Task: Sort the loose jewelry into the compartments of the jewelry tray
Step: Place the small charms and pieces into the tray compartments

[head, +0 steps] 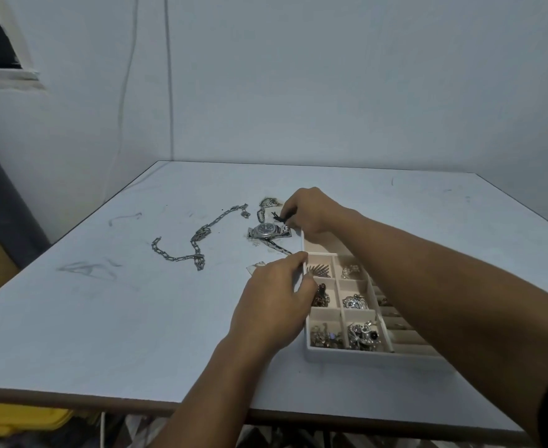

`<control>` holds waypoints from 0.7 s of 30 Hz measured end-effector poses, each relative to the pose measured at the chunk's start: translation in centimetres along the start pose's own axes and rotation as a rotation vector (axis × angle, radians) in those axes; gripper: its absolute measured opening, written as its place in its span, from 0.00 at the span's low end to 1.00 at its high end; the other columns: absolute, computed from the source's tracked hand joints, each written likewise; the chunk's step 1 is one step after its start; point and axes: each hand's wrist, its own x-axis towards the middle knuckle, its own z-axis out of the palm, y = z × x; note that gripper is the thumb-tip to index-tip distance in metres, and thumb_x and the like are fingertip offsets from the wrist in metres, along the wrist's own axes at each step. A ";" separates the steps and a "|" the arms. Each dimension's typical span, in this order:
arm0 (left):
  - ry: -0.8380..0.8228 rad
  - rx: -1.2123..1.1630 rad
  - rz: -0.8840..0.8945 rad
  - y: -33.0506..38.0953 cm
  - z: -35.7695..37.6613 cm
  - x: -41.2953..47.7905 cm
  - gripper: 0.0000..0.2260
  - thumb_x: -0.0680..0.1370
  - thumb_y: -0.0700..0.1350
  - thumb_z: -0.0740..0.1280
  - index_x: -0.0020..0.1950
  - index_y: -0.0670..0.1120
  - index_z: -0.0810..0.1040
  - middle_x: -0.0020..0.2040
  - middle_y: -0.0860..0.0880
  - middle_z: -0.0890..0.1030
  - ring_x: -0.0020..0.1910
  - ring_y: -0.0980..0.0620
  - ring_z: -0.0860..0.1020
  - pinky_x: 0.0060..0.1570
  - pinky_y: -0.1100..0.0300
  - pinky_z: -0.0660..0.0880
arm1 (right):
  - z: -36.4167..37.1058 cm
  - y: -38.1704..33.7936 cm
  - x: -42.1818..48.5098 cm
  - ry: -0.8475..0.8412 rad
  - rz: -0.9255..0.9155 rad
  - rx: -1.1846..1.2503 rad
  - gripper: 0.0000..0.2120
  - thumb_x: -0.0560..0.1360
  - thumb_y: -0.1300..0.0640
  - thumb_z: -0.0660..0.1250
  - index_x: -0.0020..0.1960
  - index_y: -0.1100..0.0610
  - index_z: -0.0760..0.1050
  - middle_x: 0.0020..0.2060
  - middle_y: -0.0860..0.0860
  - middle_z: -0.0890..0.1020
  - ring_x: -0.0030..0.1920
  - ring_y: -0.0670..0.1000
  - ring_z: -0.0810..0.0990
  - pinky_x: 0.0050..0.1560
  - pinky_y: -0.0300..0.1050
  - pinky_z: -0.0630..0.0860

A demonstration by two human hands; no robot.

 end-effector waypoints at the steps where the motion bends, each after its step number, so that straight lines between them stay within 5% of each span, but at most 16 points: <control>1: -0.001 0.004 0.005 0.0 0.0 0.0 0.11 0.78 0.48 0.60 0.57 0.51 0.77 0.50 0.52 0.83 0.48 0.52 0.78 0.49 0.50 0.76 | -0.1 0.1 0.0 0.006 0.003 -0.005 0.11 0.73 0.62 0.70 0.54 0.55 0.83 0.50 0.54 0.85 0.52 0.54 0.81 0.52 0.43 0.76; 7: -0.051 0.041 0.054 -0.7 0.2 0.2 0.09 0.78 0.49 0.57 0.49 0.51 0.76 0.42 0.52 0.82 0.42 0.52 0.78 0.41 0.49 0.76 | -3.0 1.7 -2.7 0.074 -0.045 0.027 0.09 0.74 0.60 0.69 0.54 0.57 0.83 0.50 0.52 0.85 0.50 0.49 0.79 0.48 0.37 0.68; 12: -0.094 0.100 0.091 -0.7 -0.1 0.5 0.08 0.79 0.48 0.56 0.44 0.49 0.73 0.36 0.51 0.78 0.39 0.51 0.76 0.40 0.50 0.74 | -5.5 4.3 -7.7 0.079 -0.044 0.016 0.06 0.73 0.57 0.72 0.50 0.52 0.83 0.39 0.43 0.82 0.43 0.45 0.78 0.40 0.27 0.67; 16: -0.110 0.119 0.120 -0.6 -0.3 0.5 0.09 0.80 0.47 0.56 0.41 0.48 0.70 0.33 0.52 0.76 0.36 0.52 0.74 0.38 0.53 0.72 | -6.6 6.8 -12.0 0.085 0.019 0.119 0.04 0.73 0.56 0.72 0.45 0.48 0.83 0.35 0.41 0.84 0.39 0.43 0.82 0.40 0.35 0.72; 21: -0.126 0.173 0.145 -0.8 -0.5 0.8 0.09 0.78 0.48 0.56 0.44 0.48 0.73 0.36 0.51 0.79 0.38 0.51 0.76 0.42 0.49 0.75 | -6.2 8.7 -14.8 0.070 0.040 0.084 0.06 0.75 0.55 0.70 0.49 0.46 0.84 0.42 0.42 0.83 0.44 0.44 0.78 0.41 0.35 0.70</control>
